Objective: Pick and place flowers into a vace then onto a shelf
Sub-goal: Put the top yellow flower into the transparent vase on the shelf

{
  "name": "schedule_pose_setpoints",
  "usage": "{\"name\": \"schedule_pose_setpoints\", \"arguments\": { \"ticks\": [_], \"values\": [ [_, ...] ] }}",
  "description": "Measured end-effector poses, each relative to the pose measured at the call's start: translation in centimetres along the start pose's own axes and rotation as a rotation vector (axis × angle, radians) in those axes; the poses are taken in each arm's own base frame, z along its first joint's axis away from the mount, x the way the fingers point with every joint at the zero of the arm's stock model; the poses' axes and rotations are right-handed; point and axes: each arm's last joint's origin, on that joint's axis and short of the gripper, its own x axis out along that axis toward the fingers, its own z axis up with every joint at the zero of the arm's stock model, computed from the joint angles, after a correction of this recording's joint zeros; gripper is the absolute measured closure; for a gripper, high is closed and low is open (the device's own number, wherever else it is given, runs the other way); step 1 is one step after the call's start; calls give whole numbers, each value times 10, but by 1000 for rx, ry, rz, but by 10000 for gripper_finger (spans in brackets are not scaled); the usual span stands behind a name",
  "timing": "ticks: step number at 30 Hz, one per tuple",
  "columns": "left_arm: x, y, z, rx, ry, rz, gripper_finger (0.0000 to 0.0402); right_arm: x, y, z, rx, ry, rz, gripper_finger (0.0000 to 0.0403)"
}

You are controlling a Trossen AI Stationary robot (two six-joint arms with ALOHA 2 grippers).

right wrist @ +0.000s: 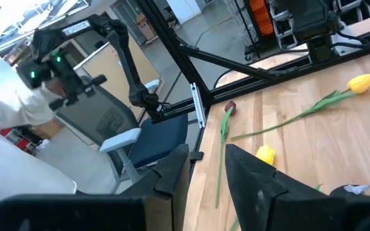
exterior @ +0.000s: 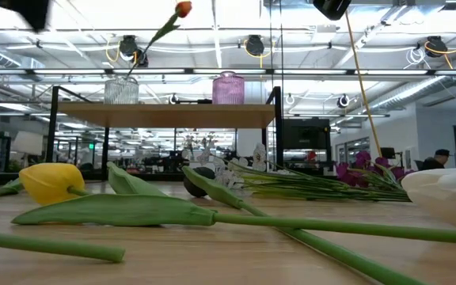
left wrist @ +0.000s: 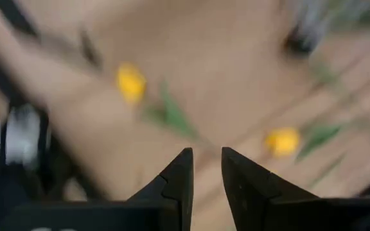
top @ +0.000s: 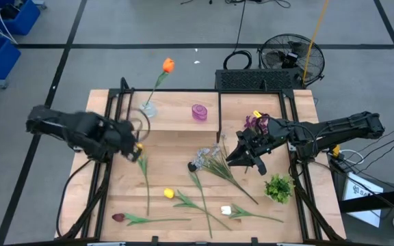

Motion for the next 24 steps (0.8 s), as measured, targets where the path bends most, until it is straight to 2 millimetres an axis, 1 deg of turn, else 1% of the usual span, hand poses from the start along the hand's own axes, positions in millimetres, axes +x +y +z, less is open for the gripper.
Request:
{"name": "schedule_pose_setpoints", "arguments": {
  "ticks": [3, 6, 8, 12, 15, 17, 19, 21, 24],
  "values": [
    [22, -16, -11, -37, 123, 71, 316, 0, 0, 0, -21, 2, -1, 310],
    [55, -29, -18, -84, 142, 90, 316, 0, 0, 0, -23, 1, -1, 310],
    [77, -32, -22, -142, 151, 61, 316, 0, 0, 0, -23, 1, -1, 310],
    [124, -24, -35, -300, 193, 55, 316, 0, 0, 0, -21, 4, 2, 310],
    [154, -8, -45, -391, 194, 104, 316, 0, 0, 0, -13, 4, 4, 310],
    [172, -1, -48, -470, 179, 87, 316, 0, 0, 0, -14, 5, 4, 310],
    [184, 5, -51, -527, 160, 55, 316, 0, 0, 0, -12, 5, 4, 310],
    [194, 13, -52, -556, 127, 64, 316, 0, 0, 0, -12, 5, 4, 310],
    [198, 14, -52, -558, 94, 30, 316, 0, 0, 0, -12, 5, 4, 310]
  ]
}}
